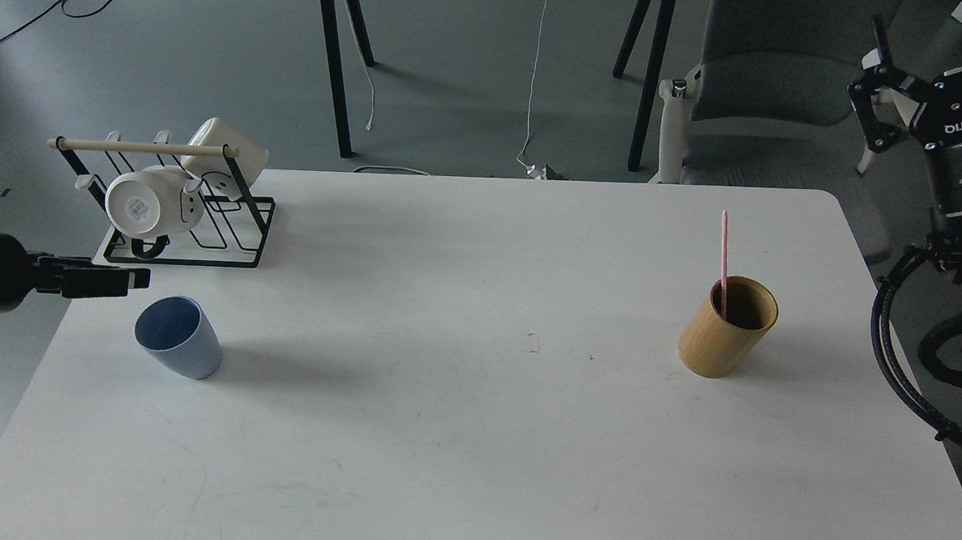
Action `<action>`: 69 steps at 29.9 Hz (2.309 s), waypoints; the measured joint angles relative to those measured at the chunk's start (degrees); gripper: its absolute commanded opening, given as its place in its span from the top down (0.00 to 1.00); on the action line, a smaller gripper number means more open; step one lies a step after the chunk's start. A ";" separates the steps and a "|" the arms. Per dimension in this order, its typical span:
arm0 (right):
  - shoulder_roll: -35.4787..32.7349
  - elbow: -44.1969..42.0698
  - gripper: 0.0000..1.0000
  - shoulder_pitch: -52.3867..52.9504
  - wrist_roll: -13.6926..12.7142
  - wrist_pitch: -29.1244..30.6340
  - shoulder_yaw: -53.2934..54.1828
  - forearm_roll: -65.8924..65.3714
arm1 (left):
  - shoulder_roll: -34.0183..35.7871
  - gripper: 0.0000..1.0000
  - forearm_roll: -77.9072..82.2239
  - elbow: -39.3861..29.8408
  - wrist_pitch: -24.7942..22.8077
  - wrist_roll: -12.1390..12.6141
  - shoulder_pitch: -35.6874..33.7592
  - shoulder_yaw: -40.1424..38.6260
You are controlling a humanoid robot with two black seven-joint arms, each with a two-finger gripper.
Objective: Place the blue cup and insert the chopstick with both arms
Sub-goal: 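Grasp the tipped blue cup with the left gripper, then lift the blue cup, carry it to table center, set it upright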
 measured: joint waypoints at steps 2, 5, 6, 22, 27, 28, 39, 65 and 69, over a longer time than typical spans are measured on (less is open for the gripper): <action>0.00 0.00 0.01 -0.08 0.00 0.00 0.00 0.00 | -0.90 0.03 0.10 0.66 0.34 0.00 0.61 0.05; 0.01 -0.02 0.01 -0.17 0.00 0.00 -0.15 0.00 | -2.27 0.09 0.09 1.52 0.44 0.00 0.97 0.06; 0.03 -0.05 0.01 -0.19 0.00 0.00 -0.22 -0.02 | -2.73 0.10 0.02 1.77 0.46 0.00 1.21 0.06; 0.10 -0.21 0.01 -1.52 0.00 0.00 -0.27 -0.08 | -9.66 0.19 -0.35 11.19 0.61 0.00 5.09 0.06; 0.18 -0.21 0.01 -1.84 0.00 0.00 -0.36 -0.08 | -10.30 0.28 -0.37 12.02 0.63 0.00 5.40 0.07; 0.18 -0.21 0.01 -1.86 0.00 0.00 -0.39 -0.08 | -10.35 0.31 -0.33 12.05 0.63 0.00 5.43 0.07; 0.19 0.03 0.01 -3.23 0.00 0.00 -0.11 -0.05 | -10.40 0.64 0.25 12.08 0.92 0.00 5.67 0.39; 0.18 -0.08 0.01 -4.45 0.00 0.00 0.17 -0.02 | -9.18 0.97 -0.17 7.00 6.06 0.00 5.65 -0.38; 0.25 -0.44 0.01 -4.45 0.00 0.00 1.08 -0.02 | -6.45 0.97 -0.48 0.44 5.93 0.00 4.21 -2.46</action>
